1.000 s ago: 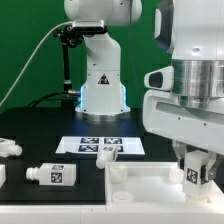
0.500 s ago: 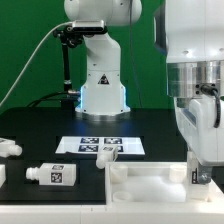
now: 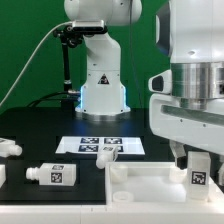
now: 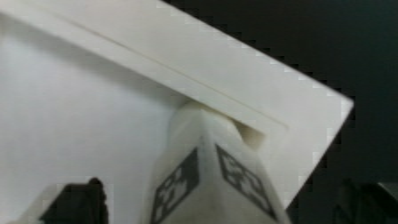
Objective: Assemble one leg
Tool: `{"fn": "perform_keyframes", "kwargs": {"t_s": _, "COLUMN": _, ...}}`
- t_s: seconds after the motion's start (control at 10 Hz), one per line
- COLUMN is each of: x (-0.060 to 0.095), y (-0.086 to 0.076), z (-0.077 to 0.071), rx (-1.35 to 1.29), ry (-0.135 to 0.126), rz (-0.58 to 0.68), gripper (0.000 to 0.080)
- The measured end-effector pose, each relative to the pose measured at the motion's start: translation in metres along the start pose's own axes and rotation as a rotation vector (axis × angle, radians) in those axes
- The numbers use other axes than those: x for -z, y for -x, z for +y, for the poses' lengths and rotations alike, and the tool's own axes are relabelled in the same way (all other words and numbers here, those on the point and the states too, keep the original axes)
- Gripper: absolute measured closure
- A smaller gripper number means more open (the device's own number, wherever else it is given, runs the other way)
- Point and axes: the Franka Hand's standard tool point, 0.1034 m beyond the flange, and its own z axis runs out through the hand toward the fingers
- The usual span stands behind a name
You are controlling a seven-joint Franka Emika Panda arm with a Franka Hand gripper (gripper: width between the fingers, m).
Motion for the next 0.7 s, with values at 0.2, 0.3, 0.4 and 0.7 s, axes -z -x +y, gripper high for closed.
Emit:
{"fn": "perform_keyframes", "kwargs": {"t_s": 0.2, "x": -0.0001, "y": -0.0019, "z": 0.0011, "rx": 0.121, "ry": 0.005, "rz": 0.005, "gripper": 0.0151}}
{"fn": "perform_keyframes", "kwargs": {"t_s": 0.3, "x": -0.0001, "y": -0.0026, "z": 0.0014, "rx": 0.215, "ry": 0.006, "rz": 0.006, "gripper": 0.0151}}
{"fn": "perform_keyframes", "kwargs": {"t_s": 0.4, "x": 0.0007, "y": -0.0039, "z": 0.0023, "rx": 0.429, "ry": 0.030, "rz": 0.010, "gripper": 0.0151}}
{"fn": "perform_keyframes", "kwargs": {"t_s": 0.7, "x": 0.0003, "y": -0.0058, "z": 0.0031, "rx": 0.538, "ry": 0.046, "rz": 0.012, "gripper": 0.0259}}
